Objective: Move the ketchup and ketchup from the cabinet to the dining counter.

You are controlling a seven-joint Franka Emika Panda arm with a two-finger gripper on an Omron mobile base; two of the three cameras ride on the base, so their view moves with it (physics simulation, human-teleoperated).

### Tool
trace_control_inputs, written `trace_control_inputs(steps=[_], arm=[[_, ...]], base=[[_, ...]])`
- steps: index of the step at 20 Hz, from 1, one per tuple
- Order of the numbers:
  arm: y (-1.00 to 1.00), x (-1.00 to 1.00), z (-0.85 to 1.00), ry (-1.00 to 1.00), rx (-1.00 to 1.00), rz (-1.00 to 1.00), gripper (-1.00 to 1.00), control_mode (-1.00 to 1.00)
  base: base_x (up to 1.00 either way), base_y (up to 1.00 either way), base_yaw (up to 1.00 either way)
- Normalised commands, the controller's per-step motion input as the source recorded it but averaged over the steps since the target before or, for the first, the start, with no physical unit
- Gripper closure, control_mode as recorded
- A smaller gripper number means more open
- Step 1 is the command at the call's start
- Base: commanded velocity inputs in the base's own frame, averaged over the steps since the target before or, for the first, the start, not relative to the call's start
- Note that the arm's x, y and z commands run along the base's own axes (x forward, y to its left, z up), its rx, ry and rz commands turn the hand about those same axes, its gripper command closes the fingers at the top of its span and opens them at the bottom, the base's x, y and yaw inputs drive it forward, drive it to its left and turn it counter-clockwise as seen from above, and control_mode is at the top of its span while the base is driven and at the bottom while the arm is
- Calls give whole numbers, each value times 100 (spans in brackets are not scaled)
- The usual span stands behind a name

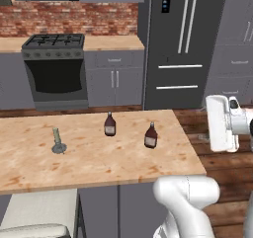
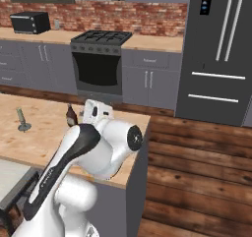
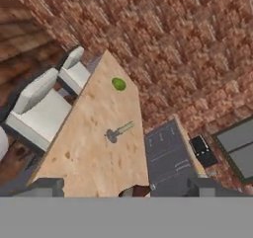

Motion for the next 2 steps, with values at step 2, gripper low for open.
trace_control_inputs(steps=[2], arm=[[0, -79, 0, 5, -19, 0, -100, -100]], base=[[0, 0, 0]])
